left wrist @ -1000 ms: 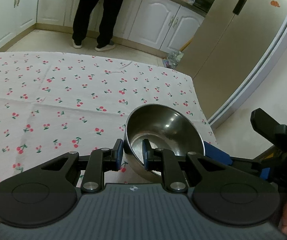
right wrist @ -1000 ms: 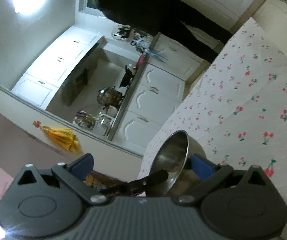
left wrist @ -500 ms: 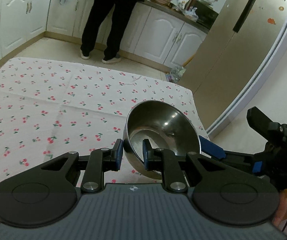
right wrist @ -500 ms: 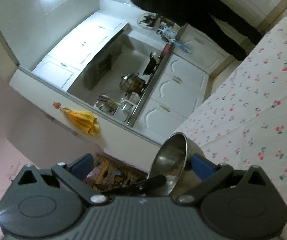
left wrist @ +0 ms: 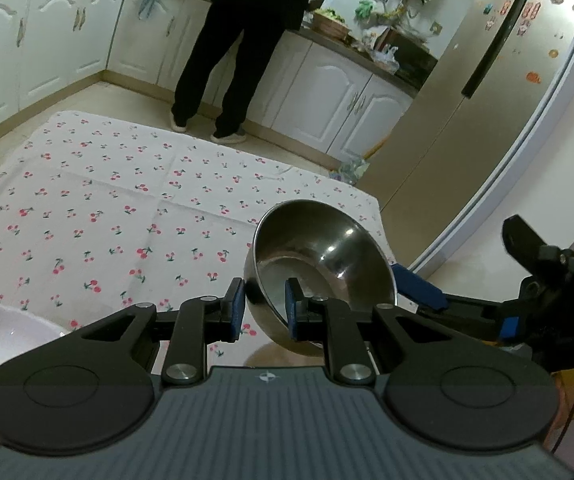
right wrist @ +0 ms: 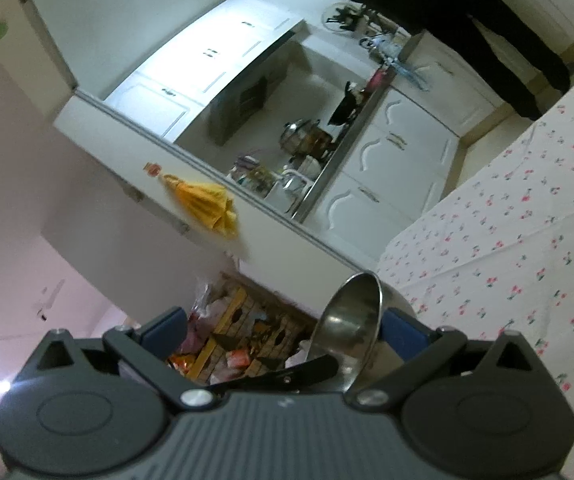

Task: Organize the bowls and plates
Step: 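Lift the steel bowl with the left gripper and carry it toward the cream bowls, then lower the steel bowl into the nested cream bowls and open the left gripper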

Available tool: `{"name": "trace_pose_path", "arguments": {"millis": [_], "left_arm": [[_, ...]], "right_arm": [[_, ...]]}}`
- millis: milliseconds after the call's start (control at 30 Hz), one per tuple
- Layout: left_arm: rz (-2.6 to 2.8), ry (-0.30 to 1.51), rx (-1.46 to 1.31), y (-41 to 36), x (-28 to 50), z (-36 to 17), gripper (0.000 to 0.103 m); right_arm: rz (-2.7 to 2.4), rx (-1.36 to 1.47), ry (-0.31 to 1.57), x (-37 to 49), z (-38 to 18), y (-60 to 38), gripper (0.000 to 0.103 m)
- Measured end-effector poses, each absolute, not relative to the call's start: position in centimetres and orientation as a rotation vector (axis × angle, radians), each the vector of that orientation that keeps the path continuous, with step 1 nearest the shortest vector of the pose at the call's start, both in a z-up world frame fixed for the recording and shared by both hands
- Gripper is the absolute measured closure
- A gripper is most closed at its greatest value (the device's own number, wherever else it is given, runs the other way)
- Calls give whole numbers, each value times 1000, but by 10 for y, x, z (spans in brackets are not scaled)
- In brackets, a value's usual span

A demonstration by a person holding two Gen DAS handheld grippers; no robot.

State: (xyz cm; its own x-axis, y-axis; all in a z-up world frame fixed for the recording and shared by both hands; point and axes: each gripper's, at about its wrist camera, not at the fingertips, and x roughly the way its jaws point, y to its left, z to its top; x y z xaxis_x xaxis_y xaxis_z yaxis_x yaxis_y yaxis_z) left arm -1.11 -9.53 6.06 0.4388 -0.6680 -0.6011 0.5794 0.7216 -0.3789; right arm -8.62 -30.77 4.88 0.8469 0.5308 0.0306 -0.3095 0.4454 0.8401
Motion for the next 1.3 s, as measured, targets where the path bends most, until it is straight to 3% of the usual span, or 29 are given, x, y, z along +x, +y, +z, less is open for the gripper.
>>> {"name": "trace_pose_path", "arguments": {"millis": [633, 1300], "left_arm": [[-770, 812, -168, -86, -31, 39, 83], [-791, 819, -146, -93, -30, 25, 80]], "right_arm": [[448, 1032, 390, -133, 13, -275, 0], [360, 1077, 392, -152, 7, -266, 0]]}}
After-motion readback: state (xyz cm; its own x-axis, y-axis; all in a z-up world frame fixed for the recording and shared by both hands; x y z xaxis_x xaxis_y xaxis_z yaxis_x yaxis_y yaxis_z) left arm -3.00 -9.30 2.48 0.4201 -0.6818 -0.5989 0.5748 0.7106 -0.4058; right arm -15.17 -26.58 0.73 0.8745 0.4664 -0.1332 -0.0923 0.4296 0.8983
